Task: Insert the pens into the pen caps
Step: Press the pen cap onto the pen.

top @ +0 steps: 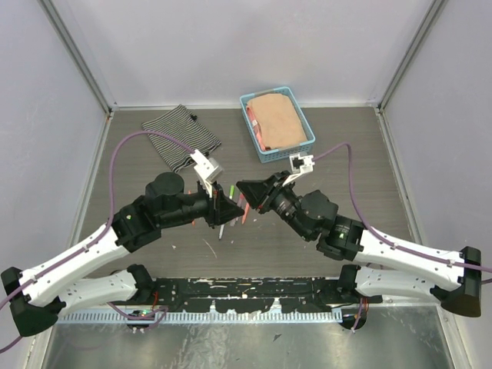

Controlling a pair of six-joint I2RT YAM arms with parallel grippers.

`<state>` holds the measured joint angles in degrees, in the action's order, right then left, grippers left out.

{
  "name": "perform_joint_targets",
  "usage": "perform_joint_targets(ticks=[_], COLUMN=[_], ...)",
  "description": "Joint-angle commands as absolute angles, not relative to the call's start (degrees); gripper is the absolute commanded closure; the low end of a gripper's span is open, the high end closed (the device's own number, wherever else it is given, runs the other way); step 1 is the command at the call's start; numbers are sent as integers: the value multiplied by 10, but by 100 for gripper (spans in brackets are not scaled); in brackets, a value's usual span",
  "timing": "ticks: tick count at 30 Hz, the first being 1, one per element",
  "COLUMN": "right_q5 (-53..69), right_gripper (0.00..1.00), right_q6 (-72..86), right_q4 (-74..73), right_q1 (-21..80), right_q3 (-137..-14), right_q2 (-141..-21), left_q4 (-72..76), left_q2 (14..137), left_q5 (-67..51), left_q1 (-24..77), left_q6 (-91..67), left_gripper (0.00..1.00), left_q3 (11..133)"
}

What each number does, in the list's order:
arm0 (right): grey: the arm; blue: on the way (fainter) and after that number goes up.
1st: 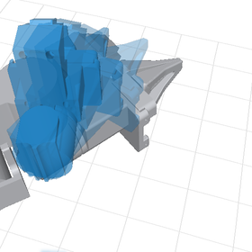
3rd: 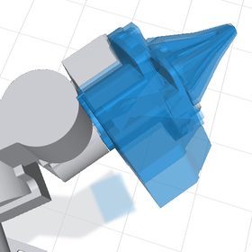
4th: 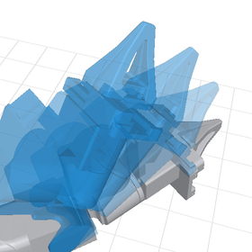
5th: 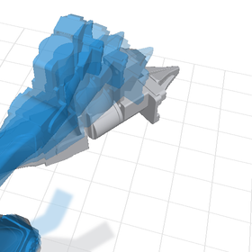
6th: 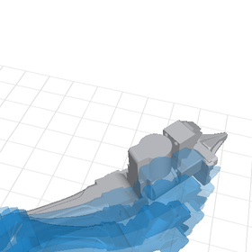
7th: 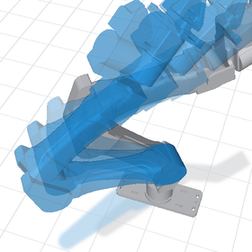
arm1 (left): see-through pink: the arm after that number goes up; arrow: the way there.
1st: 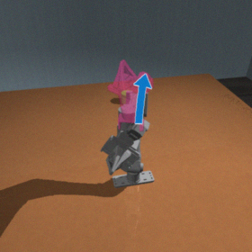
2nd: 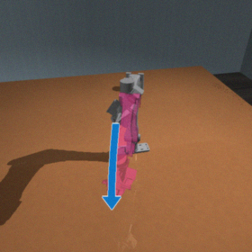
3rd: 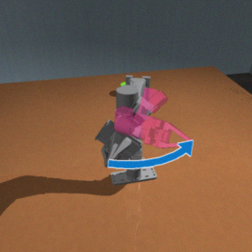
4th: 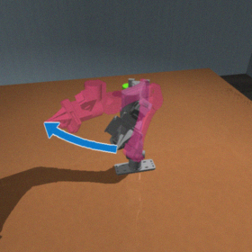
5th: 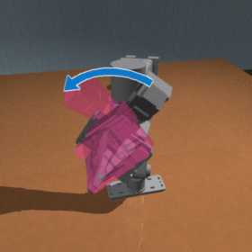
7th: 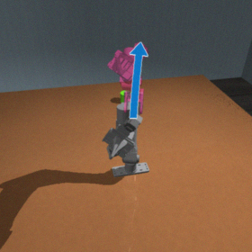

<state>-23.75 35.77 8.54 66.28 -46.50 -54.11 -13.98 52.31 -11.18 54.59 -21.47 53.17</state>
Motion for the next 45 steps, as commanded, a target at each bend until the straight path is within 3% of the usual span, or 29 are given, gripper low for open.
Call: perform_joint_targets(ticks=[1, 10, 20, 24, 35, 45], right_q5=[-117, -185, -384, -444, -470, -495], right_gripper=[100, 100, 99, 89, 44, 37], right_q6=[400, 422, 291, 234, 119, 215], right_q4=[-151, -189, -250, -240, -168, -219], right_q1=[746, 774, 773, 773, 773, 773], right_q3=[-385, -383, -579, -649, -697, -640], right_q2=[-587, -562, -559, -558, -502, -472], left_q4=[191, 183, 48, 0, -59, -61], left_q2=[504, 505, 495, 494, 492, 452], left_q5=[-42, -42, -93, -109, -120, -135], left_q1=[531, 531, 531, 530, 531, 531], left_q6=[-222, -214, -197, -182, -157, -129], left_gripper=[100, 100, 100, 100, 100, 100], left_q3=[611, 615, 587, 563, 484, 448])
